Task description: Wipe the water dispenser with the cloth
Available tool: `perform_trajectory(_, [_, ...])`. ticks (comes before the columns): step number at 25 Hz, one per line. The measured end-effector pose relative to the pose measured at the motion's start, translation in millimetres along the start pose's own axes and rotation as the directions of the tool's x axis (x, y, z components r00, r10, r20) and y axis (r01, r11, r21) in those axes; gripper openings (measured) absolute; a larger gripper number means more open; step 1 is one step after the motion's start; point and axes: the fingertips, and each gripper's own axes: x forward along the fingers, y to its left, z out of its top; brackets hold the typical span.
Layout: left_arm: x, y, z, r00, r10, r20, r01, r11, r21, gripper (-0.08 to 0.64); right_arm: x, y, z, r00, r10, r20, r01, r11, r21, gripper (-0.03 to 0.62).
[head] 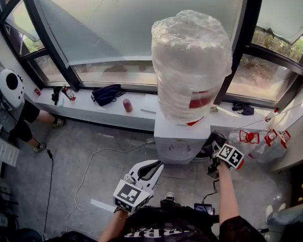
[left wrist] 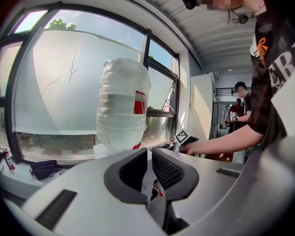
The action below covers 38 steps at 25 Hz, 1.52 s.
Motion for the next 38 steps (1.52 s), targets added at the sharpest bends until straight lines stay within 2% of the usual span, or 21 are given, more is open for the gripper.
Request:
perform_trajectory(5, [-0.6,3.2,0.3,0.999,0.034,-0.01,-0.034,0.999,-0.011,0.043,-14.1,9.8,4.5,0.999,0.05,0.002,-0.05,0.998,-0.036,0.109])
perform_trajectory(9, [-2.5,4.7,-7.3,1.0,0.021,-0.021,-0.021,0.999,-0.038,0.043,-24.7,40.8,-10.8,0.989,0.145,-0.042,-0.149,0.982,-0.116,0.109])
perform_trajectory(12, [-3.7,3.9,-9.2,1.0,-0.019,-0.01,0.019,0.999,-0.032,0.043,-28.0,69.9,-32.6,0.974,0.205,-0.096,-0.219,0.961,-0.171,0.109])
perform_trajectory(16, [-12.2,13.1,-13.4,0.999,-0.025,-0.027,0.025,1.0,0.002,0.043,-27.1,110.8,-73.4,0.952,0.252,-0.175,-0.289,0.926,-0.243,0.11])
perform_trajectory(19, [-19.2,20.4,-13.1,0.999,-0.028,-0.023,0.028,1.0,0.008,0.043,-20.3,136.6,-110.8,0.926,0.291,-0.24,-0.352,0.897,-0.268,0.11])
perform_trajectory(22, [-27.4,26.4,-19.4,1.0,-0.026,-0.011,0.026,1.0,0.008,0.042,-14.8,152.0,-140.4,0.921,0.273,-0.278,-0.36,0.867,-0.343,0.11])
perform_trajectory(26, [-39.7,35.1,-39.9,0.999,-0.027,-0.019,0.027,1.0,0.005,0.043,-1.7,172.6,-173.2,0.92,0.241,-0.309,-0.369,0.802,-0.471,0.11])
perform_trajectory(28, [-45.7,40.9,-55.9,0.999,-0.024,-0.036,0.024,1.0,-0.002,0.043,6.7,182.0,-187.1,0.919,0.238,-0.316,-0.375,0.778,-0.504,0.11])
perform_trajectory(33, [-55.5,60.7,-90.5,0.997,-0.017,-0.076,0.018,1.0,0.013,0.043,32.4,203.1,-211.2,0.917,0.253,-0.307,-0.385,0.758,-0.526,0.11])
perform_trajectory(38, [-61.7,76.1,-107.0,0.999,0.0,-0.035,0.0,1.0,-0.013,0.043,54.6,208.1,-233.9,0.925,0.233,-0.3,-0.369,0.741,-0.561,0.11])
